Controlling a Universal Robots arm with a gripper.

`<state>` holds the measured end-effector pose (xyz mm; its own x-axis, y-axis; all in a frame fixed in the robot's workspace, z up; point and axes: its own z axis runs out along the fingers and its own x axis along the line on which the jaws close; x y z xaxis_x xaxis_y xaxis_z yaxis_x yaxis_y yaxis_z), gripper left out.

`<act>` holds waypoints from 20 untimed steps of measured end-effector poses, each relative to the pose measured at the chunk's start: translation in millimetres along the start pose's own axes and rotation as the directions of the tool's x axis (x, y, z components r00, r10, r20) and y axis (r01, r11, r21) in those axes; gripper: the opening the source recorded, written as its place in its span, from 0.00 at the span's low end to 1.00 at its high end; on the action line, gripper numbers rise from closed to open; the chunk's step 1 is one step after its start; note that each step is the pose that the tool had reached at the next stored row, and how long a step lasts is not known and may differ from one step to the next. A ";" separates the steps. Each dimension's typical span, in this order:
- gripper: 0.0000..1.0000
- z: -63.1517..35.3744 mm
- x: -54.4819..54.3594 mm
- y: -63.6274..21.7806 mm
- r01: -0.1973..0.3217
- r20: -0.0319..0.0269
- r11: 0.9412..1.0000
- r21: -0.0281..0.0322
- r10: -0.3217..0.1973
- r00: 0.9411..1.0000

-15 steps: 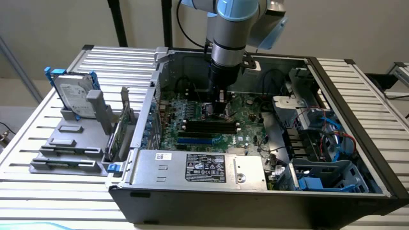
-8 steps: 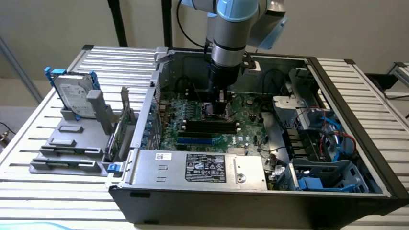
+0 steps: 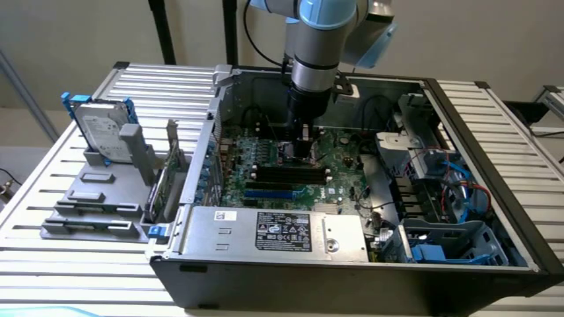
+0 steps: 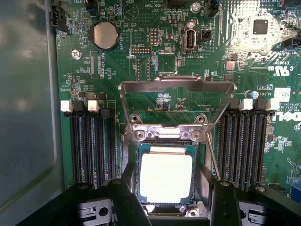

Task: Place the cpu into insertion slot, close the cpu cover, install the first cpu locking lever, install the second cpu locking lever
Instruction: 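Place the cpu into insertion slot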

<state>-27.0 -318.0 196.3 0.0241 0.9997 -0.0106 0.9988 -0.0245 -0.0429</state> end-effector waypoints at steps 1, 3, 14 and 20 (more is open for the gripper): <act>0.62 0.0 0.0 0.0 0.000 0.003 1.000 0.000 0.000 1.000; 0.62 0.0 0.0 0.0 0.000 0.010 1.000 0.000 0.000 1.000; 0.62 -1.4 0.0 -0.1 0.002 0.020 1.000 0.000 -0.002 1.000; 0.62 -3.5 0.0 -0.2 0.003 0.020 1.000 -0.001 -0.003 1.000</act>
<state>-27.0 -317.9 199.8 0.0203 0.9993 -0.0303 0.9989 -0.0216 -0.0422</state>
